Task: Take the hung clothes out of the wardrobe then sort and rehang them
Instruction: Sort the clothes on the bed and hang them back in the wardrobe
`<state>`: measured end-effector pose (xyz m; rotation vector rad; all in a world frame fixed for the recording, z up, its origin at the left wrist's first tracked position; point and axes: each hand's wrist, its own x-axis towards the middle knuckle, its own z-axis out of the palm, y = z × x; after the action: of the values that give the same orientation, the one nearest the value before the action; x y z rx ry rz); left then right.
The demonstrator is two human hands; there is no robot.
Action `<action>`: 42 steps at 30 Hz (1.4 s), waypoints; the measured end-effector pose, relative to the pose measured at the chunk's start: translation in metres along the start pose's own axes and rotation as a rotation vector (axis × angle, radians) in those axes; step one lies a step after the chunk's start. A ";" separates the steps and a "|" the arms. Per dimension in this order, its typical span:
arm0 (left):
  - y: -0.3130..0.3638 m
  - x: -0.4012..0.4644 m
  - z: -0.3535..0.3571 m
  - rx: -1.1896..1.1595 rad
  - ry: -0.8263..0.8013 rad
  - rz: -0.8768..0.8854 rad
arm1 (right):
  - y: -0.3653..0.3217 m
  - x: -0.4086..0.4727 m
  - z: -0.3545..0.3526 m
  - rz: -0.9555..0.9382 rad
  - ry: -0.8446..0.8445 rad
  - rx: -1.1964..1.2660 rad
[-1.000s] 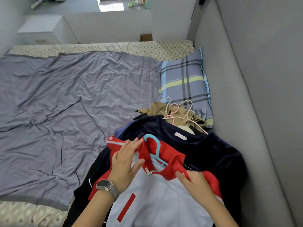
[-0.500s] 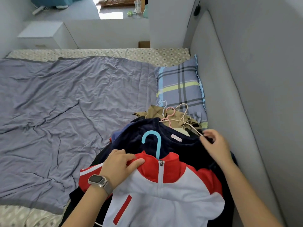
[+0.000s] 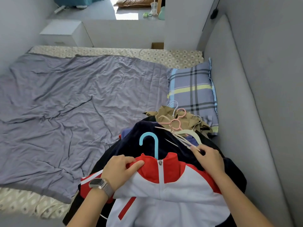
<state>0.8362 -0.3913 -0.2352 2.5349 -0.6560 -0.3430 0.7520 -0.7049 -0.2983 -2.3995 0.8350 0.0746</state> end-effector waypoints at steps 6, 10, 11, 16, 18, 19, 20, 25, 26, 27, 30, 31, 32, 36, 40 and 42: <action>-0.012 -0.023 -0.014 -0.100 0.020 -0.058 | -0.034 -0.027 -0.015 -0.147 -0.211 0.229; -0.029 -0.050 -0.037 -0.206 0.051 -0.088 | -0.076 -0.048 -0.037 -0.173 -0.243 0.329; -0.033 -0.059 -0.045 -0.230 0.071 -0.090 | -0.089 -0.055 -0.039 -0.188 -0.247 0.322; -0.072 -0.119 -0.095 -0.252 0.232 -0.111 | -0.163 -0.113 -0.025 -0.334 -0.286 0.228; -0.096 -0.148 -0.114 -0.218 0.302 -0.162 | -0.197 -0.139 -0.012 -0.402 -0.304 0.206; -0.108 -0.164 -0.125 -0.204 0.332 -0.177 | -0.214 -0.152 -0.005 -0.435 -0.312 0.191; -0.120 -0.180 -0.135 -0.198 0.361 -0.184 | -0.231 -0.165 0.003 -0.465 -0.327 0.191; -0.175 -0.285 -0.184 -0.174 0.565 -0.321 | -0.321 -0.237 0.048 -0.634 -0.441 0.173; -0.186 -0.309 -0.193 -0.180 0.605 -0.359 | -0.339 -0.254 0.059 -0.670 -0.470 0.152; -0.196 -0.334 -0.201 -0.183 0.644 -0.390 | -0.357 -0.271 0.069 -0.699 -0.504 0.134; -0.223 -0.412 -0.225 -0.178 0.760 -0.495 | -0.412 -0.326 0.102 -0.782 -0.620 0.106; -0.231 -0.437 -0.232 -0.176 0.787 -0.529 | -0.429 -0.345 0.114 -0.803 -0.661 0.109; -0.239 -0.462 -0.237 -0.174 0.810 -0.564 | -0.446 -0.362 0.127 -0.824 -0.697 0.116; -0.264 -0.560 -0.248 -0.168 0.930 -0.738 | -0.503 -0.431 0.181 -0.921 -0.832 0.136; -0.275 -0.644 -0.249 -0.155 1.076 -0.966 | -0.543 -0.493 0.234 -1.011 -1.025 0.135; -0.279 -0.677 -0.248 -0.135 1.117 -1.057 | -0.560 -0.523 0.255 -1.011 -1.147 0.108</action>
<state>0.4536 0.2654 -0.0934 2.2069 1.0764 0.6550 0.6936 0.0745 -0.0965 -1.9048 -0.8433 0.8422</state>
